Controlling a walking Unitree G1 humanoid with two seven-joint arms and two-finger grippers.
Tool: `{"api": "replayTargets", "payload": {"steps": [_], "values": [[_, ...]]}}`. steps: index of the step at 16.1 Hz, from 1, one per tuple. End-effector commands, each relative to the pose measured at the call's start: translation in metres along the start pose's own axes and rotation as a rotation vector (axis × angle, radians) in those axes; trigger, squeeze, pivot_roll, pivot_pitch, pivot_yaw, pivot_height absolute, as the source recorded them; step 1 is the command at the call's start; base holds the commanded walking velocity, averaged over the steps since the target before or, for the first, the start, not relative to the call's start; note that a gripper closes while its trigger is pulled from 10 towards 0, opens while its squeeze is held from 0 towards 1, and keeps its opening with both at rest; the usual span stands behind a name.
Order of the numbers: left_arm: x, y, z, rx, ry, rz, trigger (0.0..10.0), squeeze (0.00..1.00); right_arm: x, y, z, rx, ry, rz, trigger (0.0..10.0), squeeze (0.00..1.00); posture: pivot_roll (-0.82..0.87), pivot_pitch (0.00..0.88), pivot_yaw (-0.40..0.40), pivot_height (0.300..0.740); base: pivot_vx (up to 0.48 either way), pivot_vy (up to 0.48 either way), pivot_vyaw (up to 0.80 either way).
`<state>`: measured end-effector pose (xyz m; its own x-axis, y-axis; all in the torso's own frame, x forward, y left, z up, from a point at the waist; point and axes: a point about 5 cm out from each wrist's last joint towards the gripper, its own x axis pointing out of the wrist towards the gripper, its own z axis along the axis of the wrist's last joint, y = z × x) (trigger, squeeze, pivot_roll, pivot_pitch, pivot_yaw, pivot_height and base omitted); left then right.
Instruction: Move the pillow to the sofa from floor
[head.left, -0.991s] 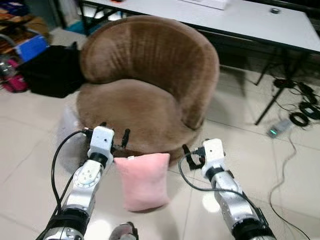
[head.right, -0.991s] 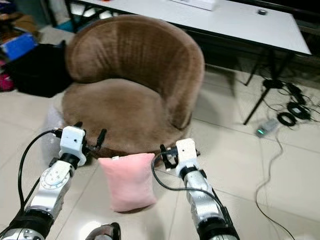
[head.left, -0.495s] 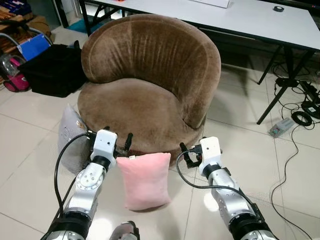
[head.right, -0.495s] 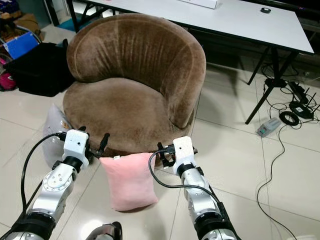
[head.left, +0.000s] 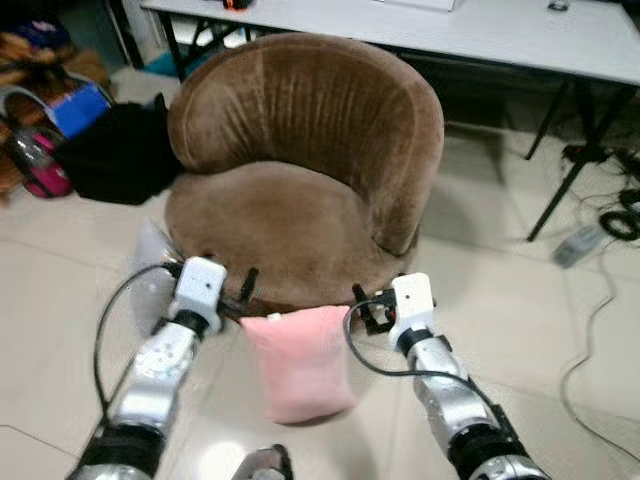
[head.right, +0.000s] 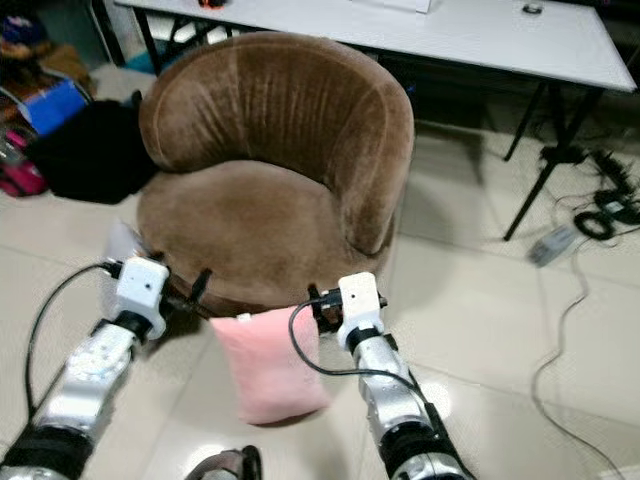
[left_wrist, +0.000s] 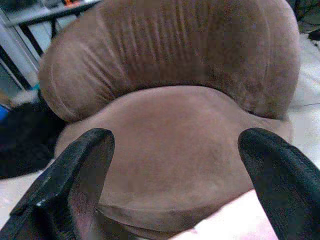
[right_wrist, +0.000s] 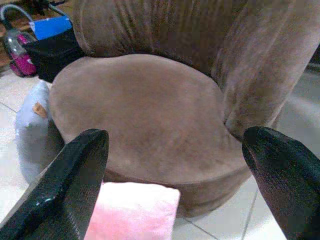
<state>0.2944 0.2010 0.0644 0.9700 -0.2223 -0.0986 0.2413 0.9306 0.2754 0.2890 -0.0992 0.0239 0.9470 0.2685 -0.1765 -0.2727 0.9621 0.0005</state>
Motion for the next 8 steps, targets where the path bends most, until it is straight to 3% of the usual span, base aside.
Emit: {"api": "replayTargets", "payload": {"steps": [1, 4, 8], "values": [[-0.003, 0.002, -0.002, 0.006, 0.022, -0.019, 10.0, 0.0, 0.002, 0.0, 0.003, 0.014, -0.017, -0.021, 10.0, 0.11, 0.1, 0.048, 0.081, 0.74, 0.0, 0.0, 0.0], [0.0, 0.004, -0.004, -0.036, 0.033, 0.015, 10.0, 0.0, 0.003, 0.003, 0.005, 0.004, -0.027, 0.005, 10.0, 0.12, 0.1, 0.05, 0.058, 0.74, 0.0, 0.0, 0.0], [0.002, -0.011, -0.003, -0.054, 0.018, 0.003, 10.0, 0.0, 0.003, -0.005, 0.006, -0.017, -0.031, 0.012, 10.0, 0.13, 0.09, 0.058, 0.016, 0.74, 0.0, 0.0, 0.0]]}}
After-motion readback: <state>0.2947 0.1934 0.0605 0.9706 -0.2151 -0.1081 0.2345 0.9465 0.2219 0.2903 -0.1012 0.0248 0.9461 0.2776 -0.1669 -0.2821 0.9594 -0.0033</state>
